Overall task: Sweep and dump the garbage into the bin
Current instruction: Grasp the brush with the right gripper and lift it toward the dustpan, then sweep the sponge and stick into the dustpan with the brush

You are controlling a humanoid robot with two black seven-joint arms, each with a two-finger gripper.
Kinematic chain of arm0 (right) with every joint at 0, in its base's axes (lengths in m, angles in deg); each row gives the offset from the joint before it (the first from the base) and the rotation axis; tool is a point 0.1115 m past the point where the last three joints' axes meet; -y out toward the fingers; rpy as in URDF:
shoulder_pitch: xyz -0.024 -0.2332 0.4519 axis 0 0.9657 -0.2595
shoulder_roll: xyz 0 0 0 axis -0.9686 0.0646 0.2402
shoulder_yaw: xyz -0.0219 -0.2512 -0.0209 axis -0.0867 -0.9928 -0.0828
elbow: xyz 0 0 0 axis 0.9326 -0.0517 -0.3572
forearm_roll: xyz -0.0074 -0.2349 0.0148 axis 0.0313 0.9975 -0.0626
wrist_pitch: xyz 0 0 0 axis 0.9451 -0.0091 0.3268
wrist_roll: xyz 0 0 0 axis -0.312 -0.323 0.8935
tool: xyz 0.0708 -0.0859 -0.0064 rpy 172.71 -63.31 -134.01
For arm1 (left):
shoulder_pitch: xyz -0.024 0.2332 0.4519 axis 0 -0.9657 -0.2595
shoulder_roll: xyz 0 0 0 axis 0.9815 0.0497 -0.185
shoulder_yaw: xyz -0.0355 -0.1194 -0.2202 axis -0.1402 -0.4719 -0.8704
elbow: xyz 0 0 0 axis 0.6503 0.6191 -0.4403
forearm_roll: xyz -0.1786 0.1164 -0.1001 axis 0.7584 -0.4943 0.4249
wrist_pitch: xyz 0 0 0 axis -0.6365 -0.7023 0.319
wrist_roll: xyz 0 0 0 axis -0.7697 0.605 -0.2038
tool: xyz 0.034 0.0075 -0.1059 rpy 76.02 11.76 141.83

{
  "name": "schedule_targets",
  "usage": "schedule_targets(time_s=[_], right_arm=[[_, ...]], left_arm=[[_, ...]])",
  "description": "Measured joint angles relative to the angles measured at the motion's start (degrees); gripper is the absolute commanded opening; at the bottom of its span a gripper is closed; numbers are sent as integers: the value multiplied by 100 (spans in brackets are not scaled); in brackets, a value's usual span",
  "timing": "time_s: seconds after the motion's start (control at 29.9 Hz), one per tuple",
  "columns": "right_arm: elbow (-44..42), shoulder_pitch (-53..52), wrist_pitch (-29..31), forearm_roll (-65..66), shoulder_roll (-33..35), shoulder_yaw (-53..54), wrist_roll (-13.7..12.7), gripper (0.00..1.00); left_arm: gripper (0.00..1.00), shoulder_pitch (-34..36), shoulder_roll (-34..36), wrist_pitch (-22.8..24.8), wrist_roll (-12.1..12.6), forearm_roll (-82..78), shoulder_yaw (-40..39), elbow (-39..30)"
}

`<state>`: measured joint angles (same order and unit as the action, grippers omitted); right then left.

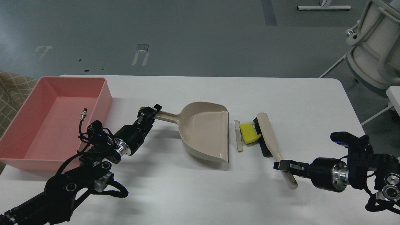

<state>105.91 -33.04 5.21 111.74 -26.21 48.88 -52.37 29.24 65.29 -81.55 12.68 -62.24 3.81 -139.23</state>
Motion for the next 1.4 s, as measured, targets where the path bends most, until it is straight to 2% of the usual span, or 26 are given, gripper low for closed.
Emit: schedule_targets(time_s=[0.5, 0.8, 1.04, 1.4], right_arm=[[-165, -372, -5, -2, -1139, -3, -378, 0], [-112, -660, -4, -127, -1624, 122, -415, 0], [-82, -877, -4, -607, -1523, 447, -420, 0], [-64, -384, -4, -773, -734, 1017, -395, 0]], left_arm=[[0, -1, -56, -82, -63, -2, 1, 5], [0, -8, -115, -81, -113, -3, 4, 15], [0, -88, -114, -81, -192, -2, 4, 104], [0, -158, -115, -84, -211, 1, -5, 106]])
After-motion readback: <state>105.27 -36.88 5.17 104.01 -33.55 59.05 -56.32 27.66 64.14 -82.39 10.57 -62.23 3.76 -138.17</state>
